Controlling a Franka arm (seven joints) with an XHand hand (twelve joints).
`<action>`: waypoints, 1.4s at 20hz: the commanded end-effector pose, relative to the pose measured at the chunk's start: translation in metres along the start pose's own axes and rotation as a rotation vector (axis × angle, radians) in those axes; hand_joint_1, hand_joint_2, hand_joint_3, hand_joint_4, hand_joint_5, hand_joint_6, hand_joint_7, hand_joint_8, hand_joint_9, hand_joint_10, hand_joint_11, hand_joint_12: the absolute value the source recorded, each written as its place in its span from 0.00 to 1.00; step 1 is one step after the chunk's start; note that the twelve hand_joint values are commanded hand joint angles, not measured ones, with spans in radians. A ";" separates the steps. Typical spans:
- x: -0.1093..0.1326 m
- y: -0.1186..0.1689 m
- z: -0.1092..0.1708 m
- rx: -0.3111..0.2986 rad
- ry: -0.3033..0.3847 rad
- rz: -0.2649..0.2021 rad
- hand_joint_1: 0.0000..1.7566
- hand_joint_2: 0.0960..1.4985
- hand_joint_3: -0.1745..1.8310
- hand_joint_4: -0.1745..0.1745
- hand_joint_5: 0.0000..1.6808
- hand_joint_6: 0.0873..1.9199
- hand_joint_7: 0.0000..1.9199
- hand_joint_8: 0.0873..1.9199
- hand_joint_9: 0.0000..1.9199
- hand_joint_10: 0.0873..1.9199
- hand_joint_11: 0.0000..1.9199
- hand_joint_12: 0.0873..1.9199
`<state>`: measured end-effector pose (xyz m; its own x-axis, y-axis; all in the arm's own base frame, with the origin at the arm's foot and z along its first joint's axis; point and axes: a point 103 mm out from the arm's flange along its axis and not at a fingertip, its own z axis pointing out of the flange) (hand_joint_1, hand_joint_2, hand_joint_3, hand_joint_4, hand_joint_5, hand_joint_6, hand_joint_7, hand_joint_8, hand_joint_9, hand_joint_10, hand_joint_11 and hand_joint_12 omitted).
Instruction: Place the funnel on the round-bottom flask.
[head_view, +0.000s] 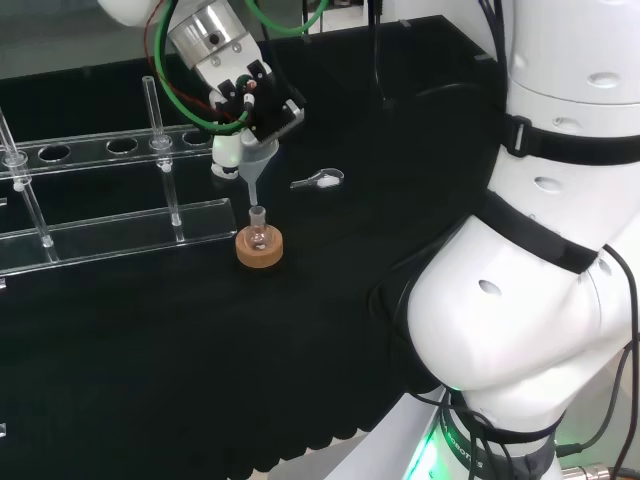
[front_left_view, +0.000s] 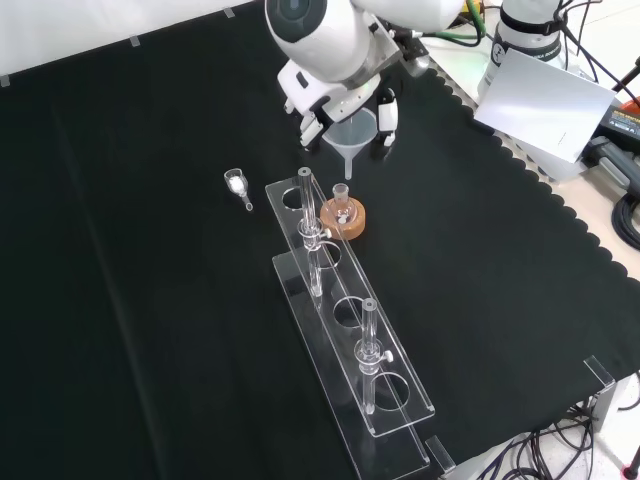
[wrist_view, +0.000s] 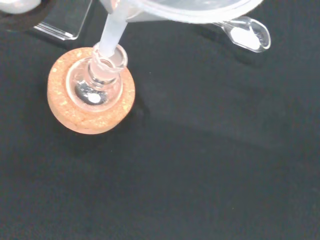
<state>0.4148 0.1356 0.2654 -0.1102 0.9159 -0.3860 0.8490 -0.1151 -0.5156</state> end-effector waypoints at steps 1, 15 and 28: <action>-0.013 0.004 0.006 0.006 0.004 0.000 0.42 0.39 0.36 0.30 0.33 0.48 0.43 0.51 0.61 0.39 0.31 0.65; -0.016 0.014 0.012 0.010 0.025 -0.017 0.41 0.39 0.36 0.29 0.33 0.48 0.43 0.51 0.61 0.39 0.31 0.65; 0.005 0.020 0.008 0.021 -0.004 -0.016 0.41 0.39 0.36 0.29 0.33 0.48 0.43 0.51 0.61 0.39 0.32 0.65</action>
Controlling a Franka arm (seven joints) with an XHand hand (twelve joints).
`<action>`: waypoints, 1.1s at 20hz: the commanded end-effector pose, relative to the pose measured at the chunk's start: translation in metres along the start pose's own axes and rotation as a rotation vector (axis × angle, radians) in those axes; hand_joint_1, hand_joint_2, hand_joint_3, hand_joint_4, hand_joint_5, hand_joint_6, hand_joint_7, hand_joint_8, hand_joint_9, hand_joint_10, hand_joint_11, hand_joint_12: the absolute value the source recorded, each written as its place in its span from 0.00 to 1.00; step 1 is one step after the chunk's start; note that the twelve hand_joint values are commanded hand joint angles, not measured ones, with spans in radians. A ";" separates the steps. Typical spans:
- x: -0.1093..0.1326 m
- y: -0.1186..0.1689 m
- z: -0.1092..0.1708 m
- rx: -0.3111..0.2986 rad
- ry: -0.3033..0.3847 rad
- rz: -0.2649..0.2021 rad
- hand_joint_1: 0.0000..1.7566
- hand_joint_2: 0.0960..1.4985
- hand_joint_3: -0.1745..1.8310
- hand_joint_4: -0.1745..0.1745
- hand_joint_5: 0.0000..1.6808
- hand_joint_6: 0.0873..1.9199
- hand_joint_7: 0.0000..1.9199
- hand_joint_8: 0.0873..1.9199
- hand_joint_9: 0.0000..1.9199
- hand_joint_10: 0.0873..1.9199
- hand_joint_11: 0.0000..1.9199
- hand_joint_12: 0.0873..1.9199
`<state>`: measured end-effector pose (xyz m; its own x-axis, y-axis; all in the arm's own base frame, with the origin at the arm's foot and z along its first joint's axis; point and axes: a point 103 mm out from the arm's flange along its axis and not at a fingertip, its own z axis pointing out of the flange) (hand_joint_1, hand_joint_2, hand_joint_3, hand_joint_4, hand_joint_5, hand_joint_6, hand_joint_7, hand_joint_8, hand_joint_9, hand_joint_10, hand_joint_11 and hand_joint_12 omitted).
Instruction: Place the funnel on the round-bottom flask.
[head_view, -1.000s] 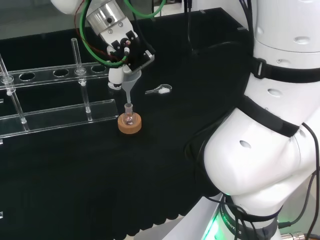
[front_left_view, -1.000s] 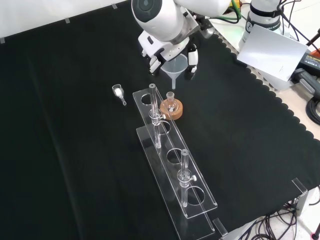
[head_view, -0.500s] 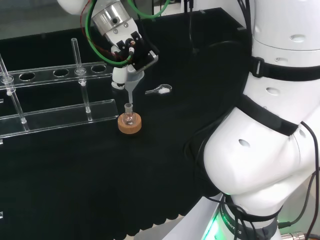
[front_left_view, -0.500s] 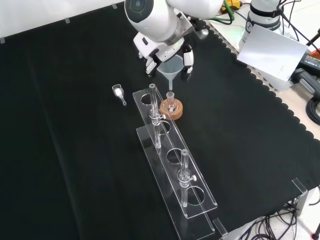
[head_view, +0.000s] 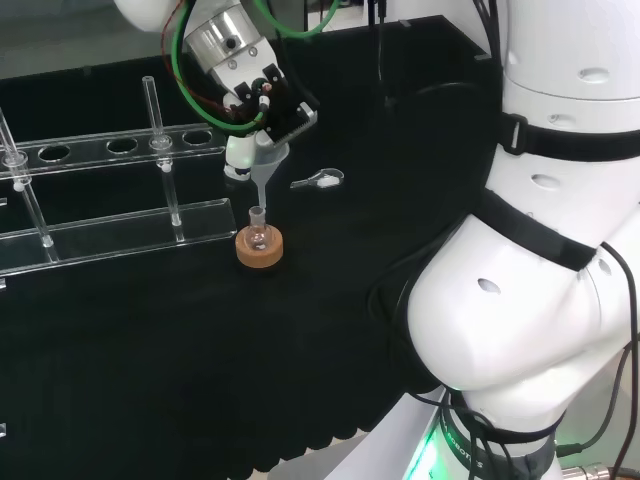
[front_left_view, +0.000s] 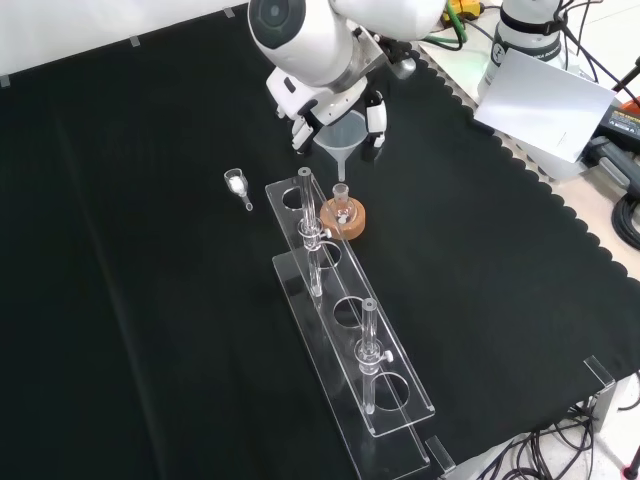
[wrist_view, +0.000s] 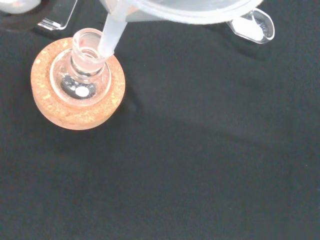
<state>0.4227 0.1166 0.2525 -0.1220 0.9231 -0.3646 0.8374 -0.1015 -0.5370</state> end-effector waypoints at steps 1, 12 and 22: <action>0.008 0.005 -0.001 -0.003 0.004 -0.002 0.41 0.39 0.36 0.29 0.33 0.48 0.43 0.51 0.61 0.39 0.32 0.65; 0.008 0.007 0.001 0.011 -0.015 0.011 0.41 0.40 0.36 0.29 0.34 0.48 0.43 0.51 0.61 0.39 0.32 0.65; 0.023 0.011 -0.002 0.018 -0.016 0.006 0.41 0.40 0.36 0.29 0.34 0.48 0.43 0.51 0.61 0.39 0.32 0.65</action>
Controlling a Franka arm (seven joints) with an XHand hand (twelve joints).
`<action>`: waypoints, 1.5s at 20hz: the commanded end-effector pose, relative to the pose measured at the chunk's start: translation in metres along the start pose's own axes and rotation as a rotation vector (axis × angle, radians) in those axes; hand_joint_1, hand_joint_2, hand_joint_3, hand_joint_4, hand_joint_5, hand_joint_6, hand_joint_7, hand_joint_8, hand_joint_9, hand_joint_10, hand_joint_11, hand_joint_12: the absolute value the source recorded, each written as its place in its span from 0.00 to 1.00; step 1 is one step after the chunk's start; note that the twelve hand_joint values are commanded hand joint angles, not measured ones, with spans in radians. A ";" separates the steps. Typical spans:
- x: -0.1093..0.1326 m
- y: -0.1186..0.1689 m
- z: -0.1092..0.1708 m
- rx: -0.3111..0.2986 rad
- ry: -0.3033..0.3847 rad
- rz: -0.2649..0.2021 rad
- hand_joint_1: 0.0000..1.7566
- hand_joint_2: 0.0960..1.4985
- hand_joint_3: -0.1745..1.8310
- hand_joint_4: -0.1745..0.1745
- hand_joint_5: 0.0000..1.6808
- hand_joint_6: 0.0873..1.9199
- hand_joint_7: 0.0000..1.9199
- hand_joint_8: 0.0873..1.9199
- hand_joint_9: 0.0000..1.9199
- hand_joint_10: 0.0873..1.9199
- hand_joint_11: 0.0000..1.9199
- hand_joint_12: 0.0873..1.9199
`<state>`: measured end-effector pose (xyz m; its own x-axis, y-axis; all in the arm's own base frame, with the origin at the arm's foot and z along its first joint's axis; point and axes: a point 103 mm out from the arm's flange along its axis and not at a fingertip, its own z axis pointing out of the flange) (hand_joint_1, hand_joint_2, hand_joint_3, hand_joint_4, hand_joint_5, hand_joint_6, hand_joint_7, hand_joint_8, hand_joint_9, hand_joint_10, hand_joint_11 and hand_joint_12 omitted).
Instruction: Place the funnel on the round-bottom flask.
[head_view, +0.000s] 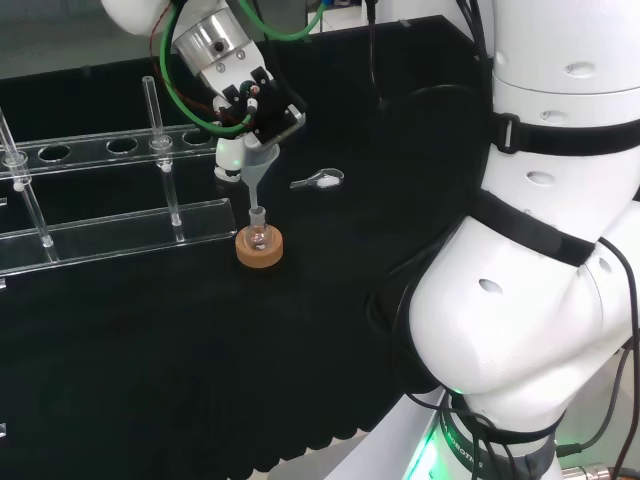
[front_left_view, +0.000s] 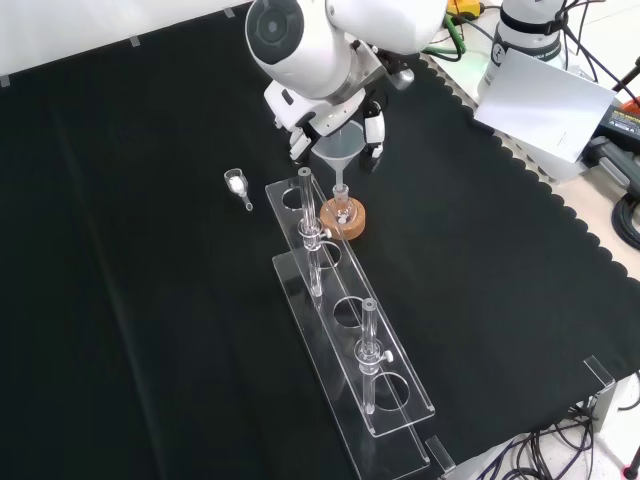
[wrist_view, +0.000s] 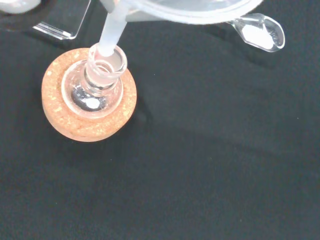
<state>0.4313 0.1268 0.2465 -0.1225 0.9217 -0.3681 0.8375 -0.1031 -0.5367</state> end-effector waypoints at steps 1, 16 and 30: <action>0.014 0.002 0.002 0.017 -0.010 0.003 0.41 0.40 0.36 0.29 0.34 0.48 0.43 0.51 0.61 0.39 0.32 0.65; -0.012 0.013 0.023 -0.018 0.042 -0.098 0.41 0.40 0.36 0.29 0.34 0.48 0.43 0.51 0.61 0.39 0.32 0.64; -0.009 0.023 0.030 -0.006 0.034 -0.103 0.41 0.40 0.36 0.29 0.34 0.48 0.43 0.51 0.61 0.39 0.32 0.64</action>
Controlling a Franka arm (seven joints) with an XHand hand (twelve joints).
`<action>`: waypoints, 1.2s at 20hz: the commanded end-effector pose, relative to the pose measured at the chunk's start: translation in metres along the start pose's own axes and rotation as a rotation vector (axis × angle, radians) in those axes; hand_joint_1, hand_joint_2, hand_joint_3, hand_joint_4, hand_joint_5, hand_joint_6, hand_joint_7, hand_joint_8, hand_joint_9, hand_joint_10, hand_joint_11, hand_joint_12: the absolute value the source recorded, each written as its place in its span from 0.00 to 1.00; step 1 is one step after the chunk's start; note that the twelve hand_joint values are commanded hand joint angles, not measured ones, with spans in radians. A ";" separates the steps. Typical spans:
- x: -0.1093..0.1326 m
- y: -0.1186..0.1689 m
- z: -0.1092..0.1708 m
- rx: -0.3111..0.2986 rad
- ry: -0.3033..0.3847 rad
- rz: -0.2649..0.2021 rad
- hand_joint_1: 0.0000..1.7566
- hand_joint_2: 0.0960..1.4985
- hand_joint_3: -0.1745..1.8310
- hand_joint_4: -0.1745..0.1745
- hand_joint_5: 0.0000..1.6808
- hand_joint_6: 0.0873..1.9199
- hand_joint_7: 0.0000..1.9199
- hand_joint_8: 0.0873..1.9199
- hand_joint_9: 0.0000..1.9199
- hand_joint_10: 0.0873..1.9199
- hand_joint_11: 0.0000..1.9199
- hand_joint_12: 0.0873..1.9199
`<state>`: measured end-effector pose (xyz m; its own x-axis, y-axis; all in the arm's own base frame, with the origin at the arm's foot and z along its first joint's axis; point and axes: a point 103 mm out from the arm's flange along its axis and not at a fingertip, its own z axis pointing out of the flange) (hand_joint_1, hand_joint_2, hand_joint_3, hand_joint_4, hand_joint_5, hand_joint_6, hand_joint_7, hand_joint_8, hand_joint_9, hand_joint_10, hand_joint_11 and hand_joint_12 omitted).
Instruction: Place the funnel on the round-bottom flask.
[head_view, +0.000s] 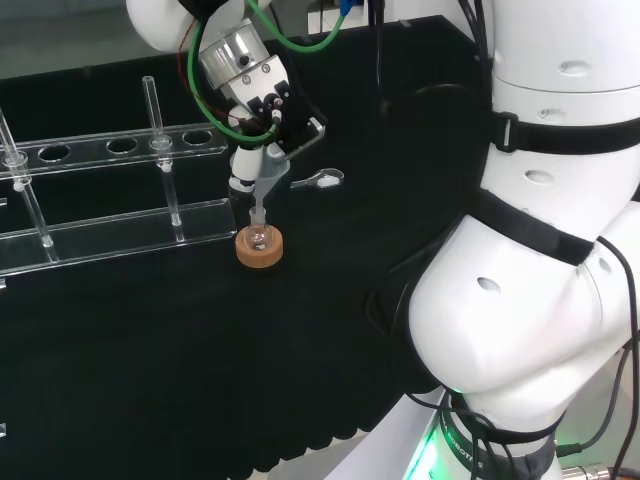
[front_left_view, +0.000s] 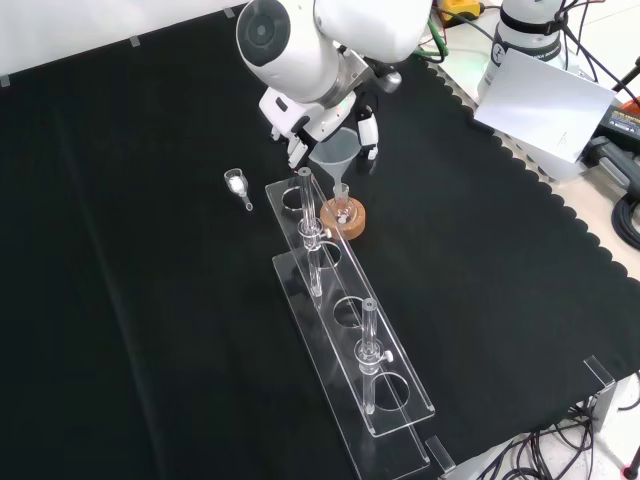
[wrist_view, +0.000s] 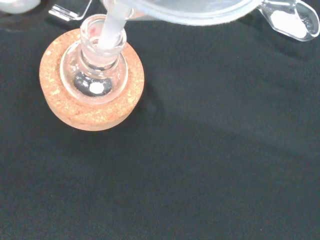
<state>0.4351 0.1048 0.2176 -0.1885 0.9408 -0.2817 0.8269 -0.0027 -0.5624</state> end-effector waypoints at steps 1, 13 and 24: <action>0.001 0.002 0.002 0.006 -0.004 0.002 0.41 0.40 0.36 0.29 0.34 0.48 0.43 0.51 0.61 0.39 0.32 0.64; 0.006 0.011 0.007 0.020 -0.009 0.001 0.41 0.40 0.36 0.29 0.34 0.49 0.43 0.51 0.61 0.40 0.32 0.64; 0.008 0.014 0.008 0.029 -0.009 0.006 0.41 0.40 0.36 0.29 0.33 0.48 0.43 0.51 0.61 0.40 0.32 0.64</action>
<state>0.4409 0.1094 0.2013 -0.1900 0.9372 -0.2924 0.8132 -0.0167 -0.5818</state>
